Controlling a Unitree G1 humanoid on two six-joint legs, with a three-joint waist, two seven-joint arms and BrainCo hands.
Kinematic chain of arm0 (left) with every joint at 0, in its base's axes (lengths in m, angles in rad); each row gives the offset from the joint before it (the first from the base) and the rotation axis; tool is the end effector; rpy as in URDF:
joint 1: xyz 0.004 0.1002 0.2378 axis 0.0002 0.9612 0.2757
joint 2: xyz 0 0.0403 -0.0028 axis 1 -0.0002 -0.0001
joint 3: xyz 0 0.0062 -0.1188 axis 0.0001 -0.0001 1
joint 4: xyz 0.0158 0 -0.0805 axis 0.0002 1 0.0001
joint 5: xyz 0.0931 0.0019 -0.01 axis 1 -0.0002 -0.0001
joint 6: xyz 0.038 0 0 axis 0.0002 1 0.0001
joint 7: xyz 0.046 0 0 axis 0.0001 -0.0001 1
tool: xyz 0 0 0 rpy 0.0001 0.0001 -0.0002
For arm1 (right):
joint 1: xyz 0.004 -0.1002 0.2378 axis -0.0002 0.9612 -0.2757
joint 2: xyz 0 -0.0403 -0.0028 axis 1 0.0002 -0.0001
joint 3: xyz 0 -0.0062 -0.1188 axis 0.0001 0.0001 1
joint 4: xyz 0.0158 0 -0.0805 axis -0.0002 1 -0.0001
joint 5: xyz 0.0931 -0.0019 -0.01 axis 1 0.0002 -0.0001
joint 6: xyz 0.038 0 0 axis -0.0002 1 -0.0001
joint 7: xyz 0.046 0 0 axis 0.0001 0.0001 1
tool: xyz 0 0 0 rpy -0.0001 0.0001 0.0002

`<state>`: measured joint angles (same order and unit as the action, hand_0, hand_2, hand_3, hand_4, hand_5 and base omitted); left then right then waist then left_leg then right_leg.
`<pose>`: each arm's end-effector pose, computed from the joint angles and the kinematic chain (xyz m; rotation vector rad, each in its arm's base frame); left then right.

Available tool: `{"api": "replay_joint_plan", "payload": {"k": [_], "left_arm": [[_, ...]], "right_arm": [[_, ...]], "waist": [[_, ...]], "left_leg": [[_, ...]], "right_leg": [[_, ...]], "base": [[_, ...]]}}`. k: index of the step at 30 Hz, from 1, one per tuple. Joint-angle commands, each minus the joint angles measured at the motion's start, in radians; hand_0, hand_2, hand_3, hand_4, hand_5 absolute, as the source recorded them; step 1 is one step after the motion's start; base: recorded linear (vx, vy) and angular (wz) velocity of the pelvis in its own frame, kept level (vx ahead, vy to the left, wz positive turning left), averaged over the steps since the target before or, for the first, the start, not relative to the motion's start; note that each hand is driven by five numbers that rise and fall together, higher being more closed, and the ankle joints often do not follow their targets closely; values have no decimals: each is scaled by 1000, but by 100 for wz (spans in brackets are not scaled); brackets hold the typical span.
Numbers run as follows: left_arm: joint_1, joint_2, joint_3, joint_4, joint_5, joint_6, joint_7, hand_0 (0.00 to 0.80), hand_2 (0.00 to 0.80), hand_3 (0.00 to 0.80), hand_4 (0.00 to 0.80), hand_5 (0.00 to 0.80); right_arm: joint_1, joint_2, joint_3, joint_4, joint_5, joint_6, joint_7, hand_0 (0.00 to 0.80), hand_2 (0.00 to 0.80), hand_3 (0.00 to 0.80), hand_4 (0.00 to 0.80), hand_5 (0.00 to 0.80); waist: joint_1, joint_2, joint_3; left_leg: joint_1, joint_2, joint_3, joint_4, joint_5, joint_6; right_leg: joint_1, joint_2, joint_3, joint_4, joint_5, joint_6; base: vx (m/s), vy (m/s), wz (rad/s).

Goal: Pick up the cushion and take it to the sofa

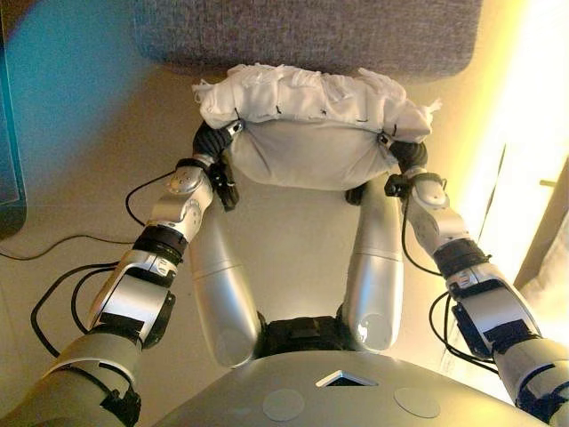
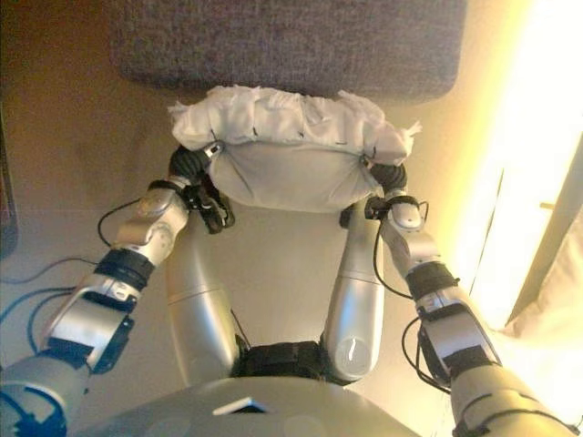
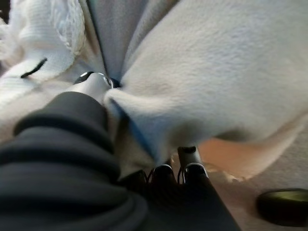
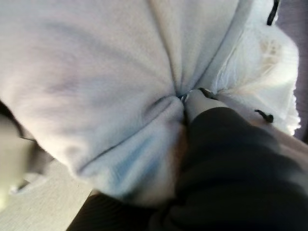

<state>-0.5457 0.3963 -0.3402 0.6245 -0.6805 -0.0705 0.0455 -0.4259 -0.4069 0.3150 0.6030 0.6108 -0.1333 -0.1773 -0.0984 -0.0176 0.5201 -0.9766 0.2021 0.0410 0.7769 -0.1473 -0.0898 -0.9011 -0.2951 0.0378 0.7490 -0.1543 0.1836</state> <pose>0.2989 0.1870 0.0529 -0.1171 0.1200 -0.0995 0.2749 -0.2007 0.0292 0.0584 0.1396 -0.0747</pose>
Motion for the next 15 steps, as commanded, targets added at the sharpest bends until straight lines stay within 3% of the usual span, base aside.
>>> {"api": "replay_joint_plan", "payload": {"k": [1, 3, 9, 11, 15], "left_arm": [[49, -48, -11, -135, 3, -114, -45, 800, 800, 800, 800, 800], [96, -42, 10, -191, -9, -106, -61, 800, 800, 800, 800, 800], [121, -27, 56, -276, 14, -124, -17, 800, 800, 800, 800, 800], [151, -19, 81, -301, 19, -116, -9, 800, 800, 800, 800, 800], [221, -23, 119, -307, 28, -91, 13, 800, 800, 800, 800, 800]], "right_arm": [[49, 15, -40, -123, 55, -139, 100, 800, 800, 800, 800, 800], [122, 29, -78, -178, 51, -170, 124, 800, 800, 800, 800, 800], [91, 32, -126, -262, 64, -143, 152, 800, 800, 800, 800, 800], [94, 39, -137, -293, 68, -104, 147, 800, 800, 800, 800, 800], [91, 49, -126, -291, 44, -26, 122, 800, 800, 800, 800, 800]], "waist": [[21, 14, -152], [26, 6, -195], [42, -8, -243], [55, -15, -270], [109, -18, -362]], "left_leg": [[214, 31, 16, -147, 78, -46], [325, 19, 54, -253, 107, -57], [488, 12, 32, -410, 137, -53], [548, 0, 15, -446, 134, -49], [691, -69, -90, -524, 112, -29]], "right_leg": [[148, -55, -63, -233, 244, 13], [274, -78, -116, -354, 263, 23], [418, -53, -126, -498, 276, 44], [477, -43, -128, -543, 280, 46], [612, -17, -98, -610, 276, 43]], "base": [[294, -49, 30], [258, -27, 13], [24, 11, 4], [121, -27, -4], [286, 28, -35]]}}
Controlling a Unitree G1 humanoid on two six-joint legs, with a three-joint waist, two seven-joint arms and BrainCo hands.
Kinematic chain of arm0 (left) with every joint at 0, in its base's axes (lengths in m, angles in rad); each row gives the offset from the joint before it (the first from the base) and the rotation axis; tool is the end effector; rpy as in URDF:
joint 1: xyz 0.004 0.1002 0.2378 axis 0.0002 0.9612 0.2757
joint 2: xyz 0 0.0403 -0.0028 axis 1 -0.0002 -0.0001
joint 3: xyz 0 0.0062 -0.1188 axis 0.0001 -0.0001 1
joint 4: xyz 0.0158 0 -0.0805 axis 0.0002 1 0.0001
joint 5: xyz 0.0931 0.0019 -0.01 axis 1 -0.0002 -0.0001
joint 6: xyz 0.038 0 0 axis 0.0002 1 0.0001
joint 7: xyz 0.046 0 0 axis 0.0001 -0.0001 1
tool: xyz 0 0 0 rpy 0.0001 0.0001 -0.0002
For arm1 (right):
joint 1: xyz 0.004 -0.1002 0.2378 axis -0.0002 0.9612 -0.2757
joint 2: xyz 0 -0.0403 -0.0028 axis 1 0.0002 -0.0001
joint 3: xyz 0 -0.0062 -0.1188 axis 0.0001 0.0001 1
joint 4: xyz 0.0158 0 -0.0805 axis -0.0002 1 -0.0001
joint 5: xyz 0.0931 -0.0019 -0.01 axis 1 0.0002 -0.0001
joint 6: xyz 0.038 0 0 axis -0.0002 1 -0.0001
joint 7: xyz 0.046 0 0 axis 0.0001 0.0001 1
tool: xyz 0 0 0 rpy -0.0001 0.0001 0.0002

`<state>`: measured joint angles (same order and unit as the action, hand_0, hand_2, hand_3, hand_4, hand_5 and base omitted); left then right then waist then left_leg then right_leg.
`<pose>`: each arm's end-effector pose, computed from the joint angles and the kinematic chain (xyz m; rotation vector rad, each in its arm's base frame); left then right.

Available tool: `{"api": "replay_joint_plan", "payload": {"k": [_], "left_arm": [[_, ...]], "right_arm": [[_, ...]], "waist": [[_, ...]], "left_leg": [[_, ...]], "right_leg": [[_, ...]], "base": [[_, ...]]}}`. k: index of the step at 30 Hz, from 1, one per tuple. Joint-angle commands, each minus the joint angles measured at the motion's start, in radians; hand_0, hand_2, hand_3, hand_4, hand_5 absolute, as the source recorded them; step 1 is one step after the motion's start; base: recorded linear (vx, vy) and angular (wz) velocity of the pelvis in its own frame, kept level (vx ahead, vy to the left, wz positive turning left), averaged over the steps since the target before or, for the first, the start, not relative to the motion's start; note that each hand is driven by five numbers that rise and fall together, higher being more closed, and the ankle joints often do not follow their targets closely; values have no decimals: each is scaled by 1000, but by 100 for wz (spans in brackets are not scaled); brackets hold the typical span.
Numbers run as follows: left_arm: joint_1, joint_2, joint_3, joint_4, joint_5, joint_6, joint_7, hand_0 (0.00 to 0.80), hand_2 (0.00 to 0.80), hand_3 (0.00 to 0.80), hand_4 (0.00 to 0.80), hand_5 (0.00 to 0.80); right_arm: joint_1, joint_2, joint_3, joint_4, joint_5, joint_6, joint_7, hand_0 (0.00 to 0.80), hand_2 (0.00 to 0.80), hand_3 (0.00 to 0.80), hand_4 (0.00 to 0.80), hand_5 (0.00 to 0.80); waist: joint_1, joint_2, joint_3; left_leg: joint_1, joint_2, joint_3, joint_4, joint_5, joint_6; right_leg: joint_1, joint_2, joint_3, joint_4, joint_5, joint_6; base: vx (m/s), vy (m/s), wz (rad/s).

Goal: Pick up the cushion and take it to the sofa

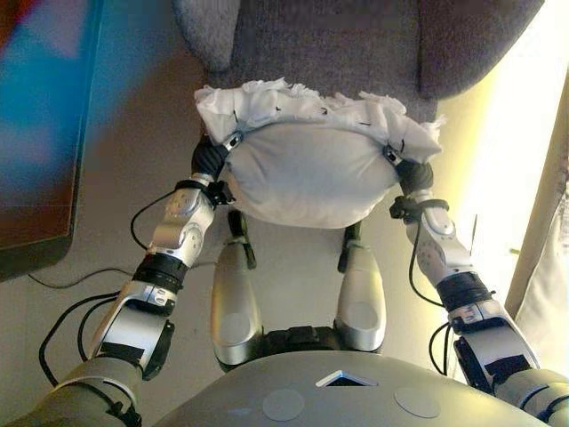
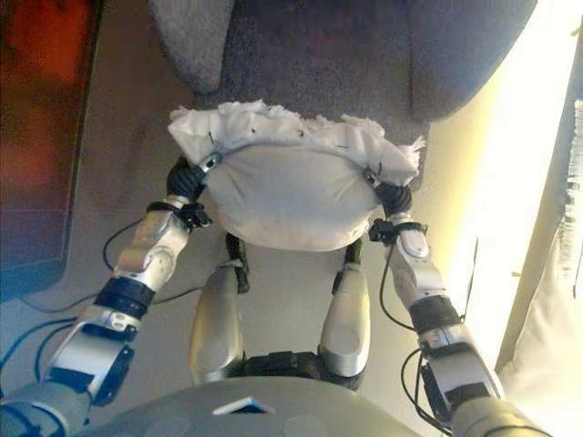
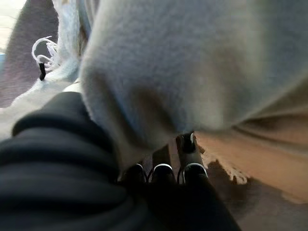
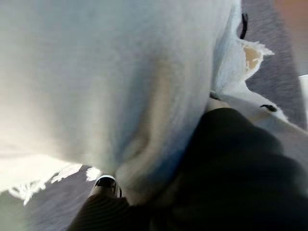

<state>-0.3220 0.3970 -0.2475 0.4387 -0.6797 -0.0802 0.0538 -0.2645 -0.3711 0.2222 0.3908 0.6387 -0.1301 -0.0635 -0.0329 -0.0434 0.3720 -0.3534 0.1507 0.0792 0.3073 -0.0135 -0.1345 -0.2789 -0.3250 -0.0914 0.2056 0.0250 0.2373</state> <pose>0.2579 0.2006 0.0295 -0.1983 0.1273 -0.0435 0.2469 -0.1980 0.0254 0.2031 0.0791 0.0257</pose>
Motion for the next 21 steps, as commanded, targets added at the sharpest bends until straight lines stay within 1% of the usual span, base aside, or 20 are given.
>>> {"api": "replay_joint_plan", "payload": {"k": [1, 2, 3, 4, 5, 6, 7, 8, 9, 10, 11, 12, 14, 15, 17, 19, 21], "left_arm": [[17, -30, 39, -117, 19, -66, 11, 800, 800, 800, 800, 800], [28, -34, 47, -114, 17, -51, 13, 800, 800, 800, 800, 800], [36, -38, 52, -107, 25, -34, 11, 800, 800, 800, 800, 800], [39, -40, 53, -101, 31, -28, 9, 800, 800, 800, 800, 800], [37, -48, 38, -77, 45, -20, 12, 800, 800, 800, 800, 800], [36, -50, 29, -68, 56, -23, 10, 800, 800, 800, 800, 800], [33, -49, 22, -67, 61, -19, 4, 800, 800, 800, 800, 800], [28, -50, 15, -66, 64, -15, -7, 800, 800, 800, 800, 800], [17, -57, 5, -55, 64, -7, -14, 800, 800, 800, 800, 800], [4, -62, -5, -48, 69, 4, -20, 800, 800, 800, 800, 800], [-3, -62, -10, -40, 71, 11, -26, 800, 800, 800, 800, 800], [-6, -63, -15, -33, 71, 15, -24, 800, 800, 800, 800, 800], [-17, -65, -28, -25, 80, 29, -15, 800, 800, 800, 800, 800], [-28, -65, -38, -15, 84, 37, -4, 800, 800, 800, 800, 800], [-59, -62, -52, 13, 93, 38, -3, 800, 800, 800, 800, 800], [-81, -55, -66, 30, 86, 38, -5, 800, 800, 800, 800, 800], [-80, -49, -66, 35, 86, 36, -4, 800, 800, 800, 800, 800]], "right_arm": [[-77, 20, -25, -71, 31, -5, 3, 800, 800, 800, 800, 800], [-78, 28, -20, -68, 41, 8, -2, 800, 800, 800, 800, 800], [-68, 38, -16, -65, 38, 14, -10, 800, 800, 800, 800, 800], [-61, 41, -15, -63, 37, 13, -13, 800, 800, 800, 800, 800], [-47, 47, -13, -52, 45, 18, -20, 800, 800, 800, 800, 800], [-41, 48, -13, -46, 44, 19, -24, 800, 800, 800, 800, 800], [-33, 46, -16, -45, 45, 22, -29, 800, 800, 800, 800, 800], [-22, 43, -23, -42, 44, 21, -37, 800, 800, 800, 800, 800], [-12, 42, -28, -34, 44, 16, -48, 800, 800, 800, 800, 800], [-6, 41, -33, -23, 45, 10, -60, 800, 800, 800, 800, 800], [-4, 46, -37, -10, 50, 5, -74, 800, 800, 800, 800, 800], [-1, 51, -44, -1, 74, 11, -83, 800, 800, 800, 800, 800], [10, 64, -48, -9, 82, 18, -92, 800, 800, 800, 800, 800], [12, 71, -47, -10, 76, 18, -99, 800, 800, 800, 800, 800], [3, 73, -46, 1, 71, 16, -104, 800, 800, 800, 800, 800], [-10, 73, -40, 21, 94, 7, -112, 800, 800, 800, 800, 800], [-16, 73, -36, 43, 117, -9, -103, 800, 800, 800, 800, 800]], "waist": [[57, 10, -243], [59, 10, -267], [58, 12, -289], [56, 13, -295], [52, 13, -320], [49, 14, -323], [43, 14, -329], [33, 13, -332], [29, 12, -336], [23, 15, -342], [20, 19, -348], [17, 21, -351], [8, 21, -352], [3, 21, -352], [-1, 29, -352], [-2, 39, -348], [-6, 49, -337]], "left_leg": [[112, -27, -141, -78, -28, 23], [137, -25, -127, -96, -23, 25], [170, -13, -92, -109, -21, 23], [186, -8, -75, -113, -21, 21], [219, -3, -53, -122, -23, 20], [239, -1, -47, -130, -25, 19], [252, 0, -12, -129, -25, 18], [264, 5, 40, -122, -25, 15], [273, 6, 56, -118, -25, 12], [293, 2, 78, -133, -21, 16], [316, -14, 74, -161, -21, 28], [331, -28, 72, -177, -21, 35], [345, -52, 67, -189, -28, 52], [353, -68, 66, -197, -32, 65], [364, -87, 64, -209, -35, 85], [369, -98, 68, -204, -43, 101], [387, -99, 75, -200, -53, 112]], "right_leg": [[27, 20, 35, -76, 89, -10], [51, 21, 30, -84, 86, -9], [88, 24, 17, -93, 75, -8], [108, 24, 9, -100, 71, -8], [150, 25, 1, -118, 66, -8], [172, 25, -4, -129, 67, -7], [188, 19, -22, -131, 68, -8], [205, 7, -48, -133, 73, -11], [225, 1, -67, -139, 81, -14], [240, -9, -85, -138, 87, -15], [243, -17, -86, -129, 87, -15], [244, -26, -80, -116, 102, -15], [230, -45, -53, -71, 147, -16], [218, -55, -38, -36, 175, -14], [193, -64, -14, 48, 207, -17], [161, -54, 6, 150, 230, -21], [113, -32, 20, 237, 248, -27]], "base": [[400, 86, -66], [341, 80, -60], [232, 58, -42], [255, 61, -15], [195, 51, -6], [191, 52, 10], [103, 42, 21], [106, 33, 34], [112, 44, 44], [139, 78, 48], [124, 115, 43], [98, 125, 24], [50, 95, 9], [29, 109, 12], [28, 127, 18], [48, 119, 14], [118, 76, 0]]}}
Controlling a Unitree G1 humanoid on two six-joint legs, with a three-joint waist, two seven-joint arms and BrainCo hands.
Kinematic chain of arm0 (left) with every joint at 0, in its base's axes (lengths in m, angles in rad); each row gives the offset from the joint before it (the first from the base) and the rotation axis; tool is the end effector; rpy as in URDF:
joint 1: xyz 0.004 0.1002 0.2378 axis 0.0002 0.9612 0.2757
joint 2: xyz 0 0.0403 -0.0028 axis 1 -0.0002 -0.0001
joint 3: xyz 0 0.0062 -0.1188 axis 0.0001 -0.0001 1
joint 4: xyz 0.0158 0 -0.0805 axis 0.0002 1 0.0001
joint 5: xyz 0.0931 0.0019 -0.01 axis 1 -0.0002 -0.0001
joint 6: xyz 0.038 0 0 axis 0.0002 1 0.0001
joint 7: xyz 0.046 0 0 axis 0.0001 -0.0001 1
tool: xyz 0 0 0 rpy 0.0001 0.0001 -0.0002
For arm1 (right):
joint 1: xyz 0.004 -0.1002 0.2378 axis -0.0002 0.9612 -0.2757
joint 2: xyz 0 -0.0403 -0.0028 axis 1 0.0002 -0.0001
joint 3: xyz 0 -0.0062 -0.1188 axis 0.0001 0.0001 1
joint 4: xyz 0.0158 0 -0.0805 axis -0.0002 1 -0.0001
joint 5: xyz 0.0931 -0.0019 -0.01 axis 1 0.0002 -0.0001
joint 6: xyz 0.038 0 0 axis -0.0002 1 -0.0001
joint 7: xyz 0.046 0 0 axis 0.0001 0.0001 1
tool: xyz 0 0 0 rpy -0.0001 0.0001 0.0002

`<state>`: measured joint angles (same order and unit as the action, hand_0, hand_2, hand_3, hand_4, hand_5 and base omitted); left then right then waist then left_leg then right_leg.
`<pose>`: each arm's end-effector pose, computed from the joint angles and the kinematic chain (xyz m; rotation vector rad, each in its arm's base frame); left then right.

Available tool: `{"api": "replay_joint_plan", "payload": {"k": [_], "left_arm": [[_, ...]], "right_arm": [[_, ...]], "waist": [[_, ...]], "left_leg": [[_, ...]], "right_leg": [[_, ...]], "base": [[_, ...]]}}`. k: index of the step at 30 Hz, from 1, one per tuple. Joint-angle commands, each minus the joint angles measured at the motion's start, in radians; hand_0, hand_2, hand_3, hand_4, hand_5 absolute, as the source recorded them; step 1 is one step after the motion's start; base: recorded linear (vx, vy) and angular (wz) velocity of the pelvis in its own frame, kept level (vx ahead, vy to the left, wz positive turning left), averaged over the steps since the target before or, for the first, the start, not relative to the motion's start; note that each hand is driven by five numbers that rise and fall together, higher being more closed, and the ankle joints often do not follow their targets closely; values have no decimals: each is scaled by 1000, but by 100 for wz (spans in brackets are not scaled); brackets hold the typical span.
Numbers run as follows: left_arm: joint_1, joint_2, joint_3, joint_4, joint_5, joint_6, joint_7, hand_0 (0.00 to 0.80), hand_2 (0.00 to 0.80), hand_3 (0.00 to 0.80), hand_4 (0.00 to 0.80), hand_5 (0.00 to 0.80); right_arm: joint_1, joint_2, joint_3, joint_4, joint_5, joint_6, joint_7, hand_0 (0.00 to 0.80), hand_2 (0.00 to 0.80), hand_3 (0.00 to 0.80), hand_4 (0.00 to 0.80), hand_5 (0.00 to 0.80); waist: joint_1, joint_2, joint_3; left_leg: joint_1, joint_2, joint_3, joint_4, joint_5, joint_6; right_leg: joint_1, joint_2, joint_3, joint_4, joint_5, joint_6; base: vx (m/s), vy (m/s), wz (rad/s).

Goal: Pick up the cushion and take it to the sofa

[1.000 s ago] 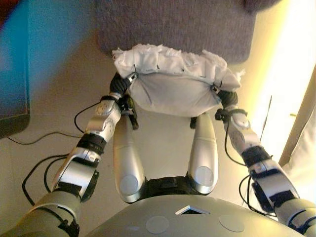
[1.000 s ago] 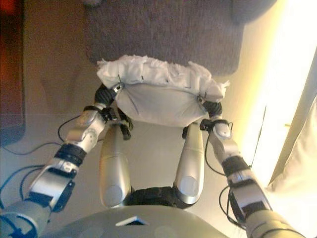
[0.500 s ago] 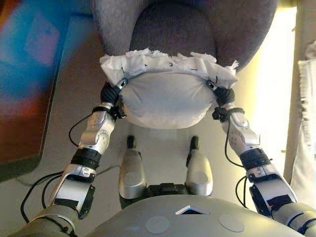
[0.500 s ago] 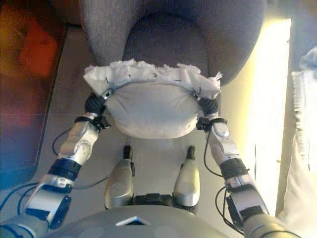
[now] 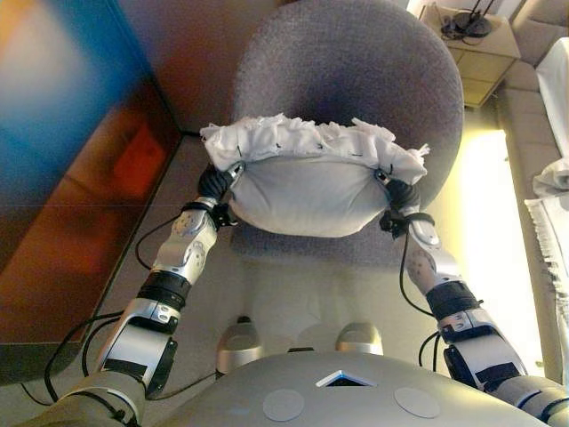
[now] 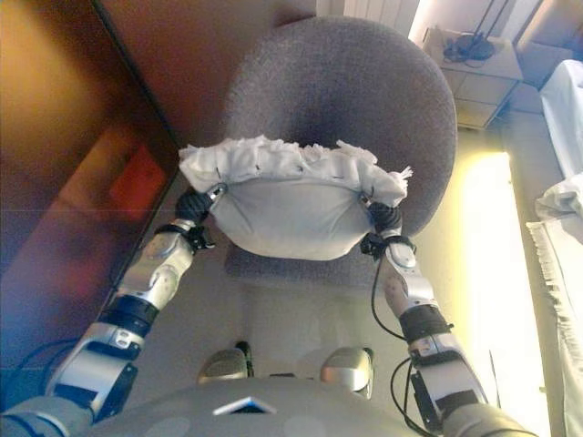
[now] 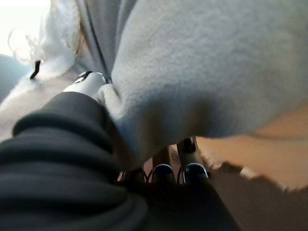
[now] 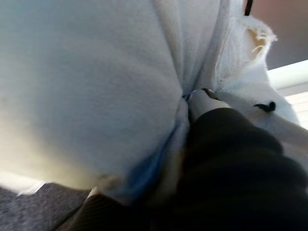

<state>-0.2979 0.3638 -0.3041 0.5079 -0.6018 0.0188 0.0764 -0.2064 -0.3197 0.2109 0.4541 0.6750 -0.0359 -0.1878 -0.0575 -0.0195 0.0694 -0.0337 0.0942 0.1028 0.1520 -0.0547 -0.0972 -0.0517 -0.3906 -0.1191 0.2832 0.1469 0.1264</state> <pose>0.2465 0.1896 0.0024 -0.1090 0.3282 -0.0549 0.2297 -0.1934 -0.0046 0.2594 0.3001 -0.1394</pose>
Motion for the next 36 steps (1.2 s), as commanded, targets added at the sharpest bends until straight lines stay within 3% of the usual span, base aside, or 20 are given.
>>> {"api": "replay_joint_plan", "payload": {"k": [1, 5, 10, 14, 17, 20, 22, 25, 27, 31, 35, 36], "left_arm": [[-100, -14, -9, -36, 11, -63, -26, 800, 800, 800, 800, 800], [-68, -13, 1, -72, 17, -44, -36, 800, 800, 800, 800, 800], [-61, -30, 15, -63, -5, -44, -64, 800, 800, 800, 800, 800], [-36, -50, 33, -78, 20, -40, -58, 800, 800, 800, 800, 800], [-2, -38, 61, -95, 1, -25, -56, 800, 800, 800, 800, 800], [36, -24, 92, -111, -5, -34, -75, 800, 800, 800, 800, 800], [48, -29, 100, -121, -7, -43, -75, 800, 800, 800, 800, 800], [53, -43, 98, -130, -11, -47, -70, 800, 800, 800, 800, 800], [55, -49, 87, -150, -2, -41, -74, 800, 800, 800, 800, 800], [29, -42, 79, -166, -8, -16, -80, 800, 800, 800, 800, 800], [-29, -62, 48, -112, -7, -13, -65, 800, 800, 800, 800, 800], [-40, -67, 38, -103, -5, -9, -66, 800, 800, 800, 800, 800]], "right_arm": [[-74, 22, -24, -20, 85, -104, 28, 800, 800, 800, 800, 800], [-48, 4, -40, -41, 61, -100, 56, 800, 800, 800, 800, 800], [-52, -32, -56, -41, 95, -94, 87, 800, 800, 800, 800, 800], [-32, -26, -64, -45, 86, -84, 119, 800, 800, 800, 800, 800], [-20, -20, -55, -71, 77, -54, 122, 800, 800, 800, 800, 800], [2, -22, -43, -101, 82, -26, 126, 800, 800, 800, 800, 800], [13, -27, -38, -104, 79, -29, 132, 800, 800, 800, 800, 800], [33, -28, -35, -89, 77, -54, 144, 800, 800, 800, 800, 800], [36, -29, -38, -81, 77, -70, 144, 800, 800, 800, 800, 800], [-9, -38, -46, -84, 72, -59, 83, 800, 800, 800, 800, 800], [-27, -34, -50, -86, 77, -48, 51, 800, 800, 800, 800, 800], [-20, -30, -53, -90, 74, -48, 46, 800, 800, 800, 800, 800]], "waist": [[15, 22, -31], [-8, -15, -34], [-66, -40, -27], [-85, -43, -44], [-93, -26, -62], [-98, -10, -78], [-99, -19, -80], [-90, -39, -76], [-65, -29, -57], [-10, 0, -32], [-14, 8, -43], [-18, 12, -49]], "left_leg": [[75, -46, 59, -42, -16, 77], [111, -87, 42, -45, -41, 70], [182, -110, -7, -25, -145, 85], [211, -96, -26, 24, -178, 92], [223, -30, -16, 94, -114, 49], [198, 33, -27, 274, 87, -18], [139, 44, -26, 428, 139, -29], [26, 52, -14, 586, 144, -14], [-31, 56, -6, 522, 112, 6], [-74, 57, 33, 195, 149, 0], [-39, 42, 123, 55, 61, 29], [-18, 28, 123, 20, 46, 38]], "right_leg": [[-125, 51, 47, 156, 124, 83], [-125, 120, 41, -43, 107, 73], [-180, 192, 65, -315, 140, 84], [-173, 220, 103, -276, 112, 66], [-172, 245, 110, -189, 39, 38], [-137, 288, 119, -164, -17, -21], [-116, 295, 114, -155, -35, -56], [-67, 295, 105, -145, -68, -90], [-19, 312, 101, -145, -101, -87], [64, 309, 60, -153, -174, -56], [85, 272, 7, -126, -210, -30], [79, 263, -1, -111, -207, -20]], "base": [[183, 18, -8], [304, -74, -7], [443, -75, 23], [369, -96, 84], [347, -146, 9], [275, -165, -20], [254, -172, -19], [237, -86, 1], [261, 67, 5], [210, 172, 13], [153, 132, 3], [120, 127, 7]]}}
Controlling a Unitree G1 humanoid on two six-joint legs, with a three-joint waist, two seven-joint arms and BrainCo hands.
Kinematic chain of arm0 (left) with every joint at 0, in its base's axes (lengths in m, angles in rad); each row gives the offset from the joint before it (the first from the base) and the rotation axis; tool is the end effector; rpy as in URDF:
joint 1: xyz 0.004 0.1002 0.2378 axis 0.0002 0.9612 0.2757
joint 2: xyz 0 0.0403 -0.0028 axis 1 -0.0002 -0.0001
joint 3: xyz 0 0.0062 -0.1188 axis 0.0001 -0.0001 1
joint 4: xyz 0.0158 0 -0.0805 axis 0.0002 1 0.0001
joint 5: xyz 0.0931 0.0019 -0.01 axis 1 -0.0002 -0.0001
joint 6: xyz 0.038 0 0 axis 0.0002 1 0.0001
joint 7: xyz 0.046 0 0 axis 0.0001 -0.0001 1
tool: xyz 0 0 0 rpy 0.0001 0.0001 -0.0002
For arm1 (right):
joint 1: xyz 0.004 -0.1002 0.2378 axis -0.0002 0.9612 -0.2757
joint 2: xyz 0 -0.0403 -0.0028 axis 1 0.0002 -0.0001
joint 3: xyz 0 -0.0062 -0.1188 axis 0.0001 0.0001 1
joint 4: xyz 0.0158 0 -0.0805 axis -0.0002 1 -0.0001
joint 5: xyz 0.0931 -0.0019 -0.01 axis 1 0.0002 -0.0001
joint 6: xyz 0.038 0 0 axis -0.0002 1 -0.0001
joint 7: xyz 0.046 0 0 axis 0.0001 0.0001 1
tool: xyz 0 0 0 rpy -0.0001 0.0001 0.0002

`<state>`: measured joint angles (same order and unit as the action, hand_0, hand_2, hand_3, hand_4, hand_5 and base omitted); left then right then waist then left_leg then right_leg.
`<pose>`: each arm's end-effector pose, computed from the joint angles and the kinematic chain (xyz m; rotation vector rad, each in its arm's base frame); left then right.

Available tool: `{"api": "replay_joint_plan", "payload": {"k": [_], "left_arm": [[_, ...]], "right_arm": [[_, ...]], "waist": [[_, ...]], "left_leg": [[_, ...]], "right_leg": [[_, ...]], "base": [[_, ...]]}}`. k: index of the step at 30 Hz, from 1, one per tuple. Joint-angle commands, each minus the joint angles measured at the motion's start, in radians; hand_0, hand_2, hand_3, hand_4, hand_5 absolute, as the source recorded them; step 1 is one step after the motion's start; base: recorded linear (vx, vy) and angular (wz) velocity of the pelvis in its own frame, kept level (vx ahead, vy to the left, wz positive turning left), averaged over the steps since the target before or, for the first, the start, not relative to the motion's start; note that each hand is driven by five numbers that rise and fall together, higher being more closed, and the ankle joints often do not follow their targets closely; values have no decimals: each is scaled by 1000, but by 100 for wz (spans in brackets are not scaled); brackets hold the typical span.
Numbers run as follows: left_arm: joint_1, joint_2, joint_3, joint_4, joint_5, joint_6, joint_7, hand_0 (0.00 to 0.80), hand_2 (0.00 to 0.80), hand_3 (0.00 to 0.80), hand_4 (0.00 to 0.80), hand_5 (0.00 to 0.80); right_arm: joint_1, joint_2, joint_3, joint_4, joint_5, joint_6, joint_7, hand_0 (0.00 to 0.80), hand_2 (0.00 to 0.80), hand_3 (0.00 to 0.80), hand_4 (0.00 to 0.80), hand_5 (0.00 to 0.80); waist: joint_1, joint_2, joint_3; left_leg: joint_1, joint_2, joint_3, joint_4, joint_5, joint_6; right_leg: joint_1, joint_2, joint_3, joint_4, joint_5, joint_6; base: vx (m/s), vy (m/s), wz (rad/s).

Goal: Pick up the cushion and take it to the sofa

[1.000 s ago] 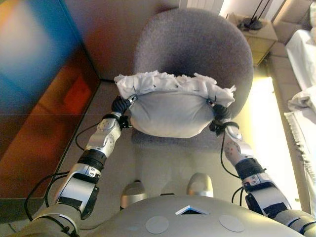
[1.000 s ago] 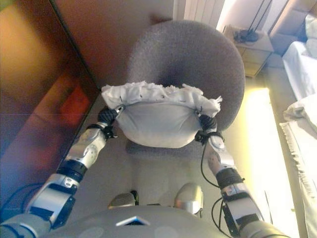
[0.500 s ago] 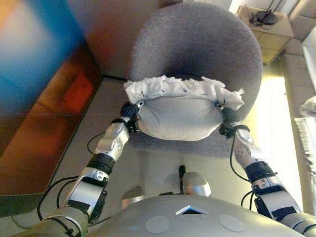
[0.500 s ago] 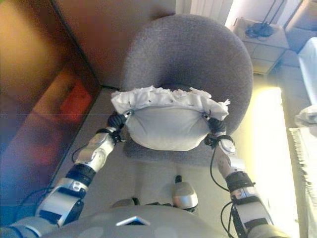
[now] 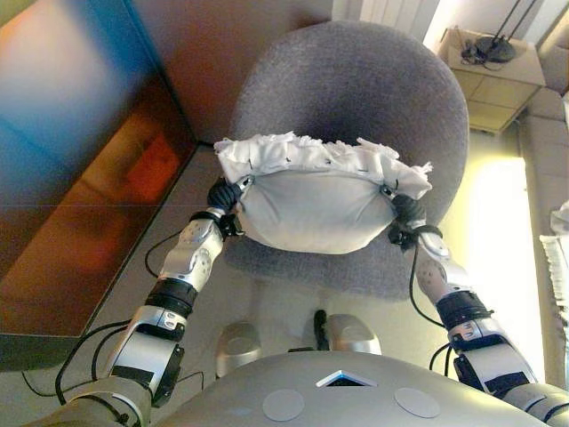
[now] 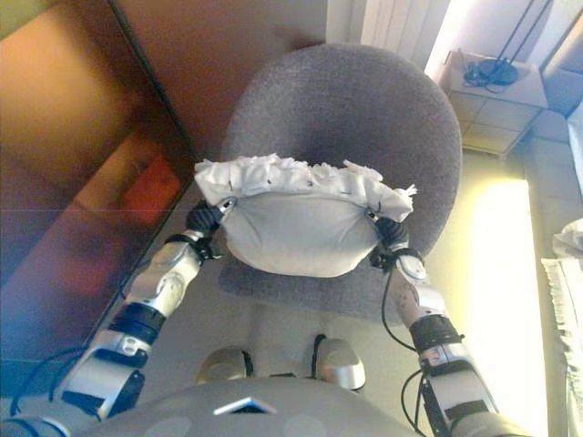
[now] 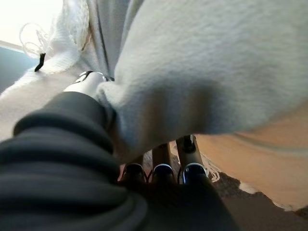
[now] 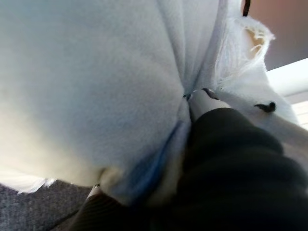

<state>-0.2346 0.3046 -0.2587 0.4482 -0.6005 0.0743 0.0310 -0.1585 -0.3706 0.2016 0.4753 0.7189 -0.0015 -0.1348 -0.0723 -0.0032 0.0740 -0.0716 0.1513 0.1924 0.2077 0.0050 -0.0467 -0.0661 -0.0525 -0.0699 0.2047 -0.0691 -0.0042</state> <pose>0.2338 0.1784 -0.0059 -0.1977 0.3730 -0.0992 0.2156 -0.2130 -0.0151 0.2598 0.3817 -0.1441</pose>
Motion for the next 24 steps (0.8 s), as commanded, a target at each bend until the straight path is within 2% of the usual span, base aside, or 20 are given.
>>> {"api": "replay_joint_plan", "payload": {"k": [1, 4, 6, 8, 10, 11, 12, 14, 15, 16, 18, 21, 24], "left_arm": [[-108, -12, -15, -40, -2, -63, -17, 800, 800, 800, 800, 800], [-123, -14, -39, -39, 15, -55, 5, 800, 800, 800, 800, 800], [-140, -9, -52, -23, 20, -62, 11, 800, 800, 800, 800, 800], [-147, -3, -63, -9, 20, -67, 5, 800, 800, 800, 800, 800], [-142, 0, -70, -5, 18, -53, 2, 800, 800, 800, 800, 800], [-139, 0, -71, -6, 19, -47, -3, 800, 800, 800, 800, 800], [-132, 1, -74, -11, 30, -46, -3, 800, 800, 800, 800, 800], [-131, 6, -80, -23, 57, -43, 11, 800, 800, 800, 800, 800], [-137, 14, -84, -27, 59, -40, 13, 800, 800, 800, 800, 800], [-141, 21, -82, -25, 56, -38, 1, 800, 800, 800, 800, 800], [-132, 19, -66, -28, 57, -21, -9, 800, 800, 800, 800, 800], [-92, 18, -56, -47, 56, 7, -17, 800, 800, 800, 800, 800], [-70, 24, -53, -54, 40, 12, -22, 800, 800, 800, 800, 800]], "right_arm": [[-58, 24, -44, -113, 32, -87, -9, 800, 800, 800, 800, 800], [-55, 31, -53, -121, 28, -89, -17, 800, 800, 800, 800, 800], [-62, 39, -51, -115, 27, -96, -31, 800, 800, 800, 800, 800], [-67, 42, -45, -107, 34, -104, -56, 800, 800, 800, 800, 800], [-64, 51, -43, -90, 49, -113, -82, 800, 800, 800, 800, 800], [-58, 54, -45, -81, 50, -121, -87, 800, 800, 800, 800, 800], [-46, 57, -50, -79, 54, -131, -93, 800, 800, 800, 800, 800], [-37, 55, -63, -79, 74, -147, -91, 800, 800, 800, 800, 800], [-43, 50, -72, -74, 99, -149, -90, 800, 800, 800, 800, 800], [-57, 45, -84, -59, 117, -146, -89, 800, 800, 800, 800, 800], [-82, 41, -102, -24, 127, -128, -90, 800, 800, 800, 800, 800], [-73, 35, -127, -36, 122, -106, -143, 800, 800, 800, 800, 800], [-48, 21, -152, -47, 117, -107, -159, 800, 800, 800, 800, 800]], "waist": [[-7, 1, -57], [-8, 16, -53], [-3, 28, -39], [0, 37, -24], [3, 24, -21], [1, 15, -23], [-6, -2, -24], [-19, -28, -17], [-22, -44, -6], [-27, -55, 4], [-22, -62, 13], [-18, -70, 3], [-18, -69, -2]], "left_leg": [[36, -42, 25, -60, -16, -9], [58, -77, 5, -100, -20, 10], [55, -96, 2, -99, -28, 35], [55, -100, -4, -79, -42, 45], [72, -105, -15, -64, -58, 44], [81, -107, -28, -63, -62, 37], [90, -111, -45, -58, -72, 25], [97, -108, -59, -37, -104, 8], [93, -94, -57, -16, -126, -1], [97, -75, -52, -1, -147, -7], [108, -37, -40, 15, -158, -15], [100, 2, -42, 55, -160, -27], [87, 31, -41, 68, -152, -32]], "right_leg": [[84, -78, -52, -14, 17, 118], [39, -92, -59, 78, 25, 136], [-11, -116, -73, 207, 44, 139], [-65, -128, -52, 337, 66, 133], [-70, -148, -35, 297, 101, 131], [-58, -150, -23, 236, 104, 131], [-50, -158, 4, 110, 112, 135], [-52, -171, 42, -26, 156, 159], [-69, -187, 63, -52, 198, 176], [-86, -186, 80, -69, 218, 193], [-80, -185, 71, -70, 204, 211], [-46, -158, 81, -69, 164, 215], [-35, -145, 76, -60, 137, 211]], "base": [[116, 127, 19], [48, 111, 20], [-9, 162, 12], [35, 111, 10], [149, -51, 25], [237, -196, 16], [248, -241, 11], [184, -299, 19], [147, -345, 28], [181, -329, 38], [221, -223, 42], [237, -158, 43], [160, -84, -6]]}}
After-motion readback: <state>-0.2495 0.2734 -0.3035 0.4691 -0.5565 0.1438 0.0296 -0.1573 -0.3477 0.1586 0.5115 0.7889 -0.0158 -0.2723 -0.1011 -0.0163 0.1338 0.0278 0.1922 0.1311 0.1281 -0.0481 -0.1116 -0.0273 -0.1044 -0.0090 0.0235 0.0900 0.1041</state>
